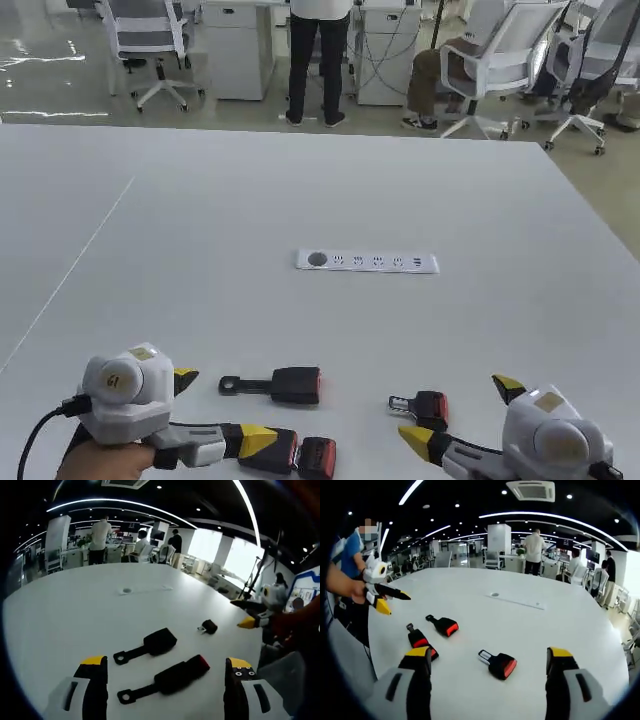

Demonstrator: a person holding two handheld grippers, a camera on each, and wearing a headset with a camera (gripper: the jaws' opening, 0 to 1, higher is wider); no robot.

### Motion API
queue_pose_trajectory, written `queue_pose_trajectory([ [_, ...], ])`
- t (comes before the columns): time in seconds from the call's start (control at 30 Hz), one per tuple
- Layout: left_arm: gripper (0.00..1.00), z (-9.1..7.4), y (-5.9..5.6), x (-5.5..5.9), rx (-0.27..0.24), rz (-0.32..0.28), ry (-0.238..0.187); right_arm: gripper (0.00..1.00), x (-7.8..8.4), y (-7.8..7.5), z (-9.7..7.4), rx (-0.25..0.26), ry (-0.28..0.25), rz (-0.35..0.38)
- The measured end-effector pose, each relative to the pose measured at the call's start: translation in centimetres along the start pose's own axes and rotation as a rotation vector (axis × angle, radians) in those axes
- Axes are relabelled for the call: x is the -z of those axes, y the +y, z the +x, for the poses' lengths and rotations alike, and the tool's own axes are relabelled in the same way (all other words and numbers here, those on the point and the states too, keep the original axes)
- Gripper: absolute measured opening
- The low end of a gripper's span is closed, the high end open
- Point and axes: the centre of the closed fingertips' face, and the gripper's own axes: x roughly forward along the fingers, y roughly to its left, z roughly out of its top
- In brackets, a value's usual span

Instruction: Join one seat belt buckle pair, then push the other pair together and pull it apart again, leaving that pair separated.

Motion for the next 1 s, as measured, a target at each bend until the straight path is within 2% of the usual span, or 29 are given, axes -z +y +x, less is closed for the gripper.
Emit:
queue_pose_trajectory([
  [0.1,1.00,-1.5,-0.5,0.5,-0.004,-0.035,-0.013,0.98,0.1,0.7,-1.0,0.002,-0.013,0.005],
  [0.2,1.00,-2.8,-0.9,1.2,-0.019,-0.029,-0.017,0.99,0.3,1.5,-2.1,0.001,-0.026,-0.002],
  [0.23,1.00,-3.5,-1.5,1.4,-0.020,-0.025,-0.018,0.99,0.4,1.6,-2.3,0.000,-0.026,-0.002],
  [0.27,1.00,-3.6,-1.6,1.4,-0.021,-0.025,-0.019,0.99,0.6,1.9,-3.0,-0.004,-0.028,-0.002],
  [0.37,1.00,-4.9,-2.0,1.5,-0.028,-0.035,-0.045,0.99,0.9,2.2,-3.9,0.000,-0.028,-0.013],
  [0.53,1.00,-7.1,-3.0,2.7,-0.035,-0.037,-0.057,1.00,1.2,2.5,-6.1,0.009,-0.045,-0.006],
  [0.7,1.00,-8.9,-3.4,3.1,-0.038,-0.047,-0.082,1.00,1.9,3.0,-7.5,0.009,-0.040,0.000],
  [0.77,1.00,-9.4,-3.5,3.3,-0.045,-0.033,-0.084,1.00,2.1,3.2,-8.0,0.008,-0.037,0.002],
  [0.87,1.00,-9.9,-3.4,3.6,-0.049,-0.038,-0.084,1.00,2.3,3.5,-8.6,0.006,-0.038,0.003],
  [1.0,1.00,-10.5,-3.3,3.4,-0.053,-0.034,-0.098,1.00,2.7,3.8,-9.1,0.000,-0.031,-0.009],
])
